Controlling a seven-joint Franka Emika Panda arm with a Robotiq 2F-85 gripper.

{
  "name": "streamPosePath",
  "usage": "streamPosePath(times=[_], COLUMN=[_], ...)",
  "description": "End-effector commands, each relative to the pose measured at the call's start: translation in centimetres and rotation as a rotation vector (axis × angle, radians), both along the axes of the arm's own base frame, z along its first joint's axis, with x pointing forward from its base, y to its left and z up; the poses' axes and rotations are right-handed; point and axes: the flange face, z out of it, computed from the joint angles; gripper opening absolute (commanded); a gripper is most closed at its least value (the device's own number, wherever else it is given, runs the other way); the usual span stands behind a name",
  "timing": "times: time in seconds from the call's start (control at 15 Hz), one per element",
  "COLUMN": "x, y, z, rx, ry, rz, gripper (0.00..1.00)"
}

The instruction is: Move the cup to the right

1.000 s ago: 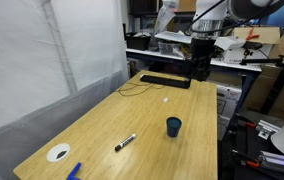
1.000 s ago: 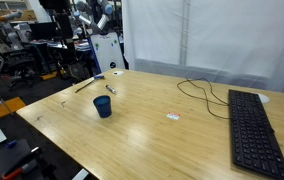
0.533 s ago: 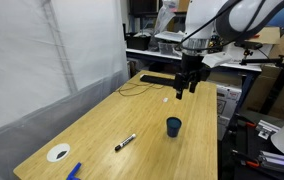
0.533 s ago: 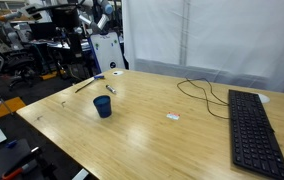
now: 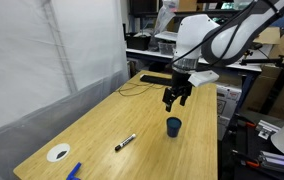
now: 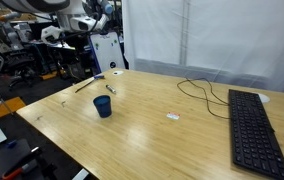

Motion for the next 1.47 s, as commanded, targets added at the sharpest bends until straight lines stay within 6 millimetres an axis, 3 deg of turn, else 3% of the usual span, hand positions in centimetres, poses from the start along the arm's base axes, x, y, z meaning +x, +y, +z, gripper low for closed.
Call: streamPosePath(times=[0.0, 0.47, 0.87, 1.4], x=[1.9, 4.5, 5.4, 4.4], y=[0.5, 1.5, 2.3, 1.6], z=[-2.6, -8.4, -10.8, -12.6], rx=[0.026, -0.003, -0.116, -0.15], ry=[-0.031, 0.044, 0.099, 0.193], rz=[-0.029, -0.058, -0.115, -0.168], gripper=[1.0, 1.0, 1.0, 1.0])
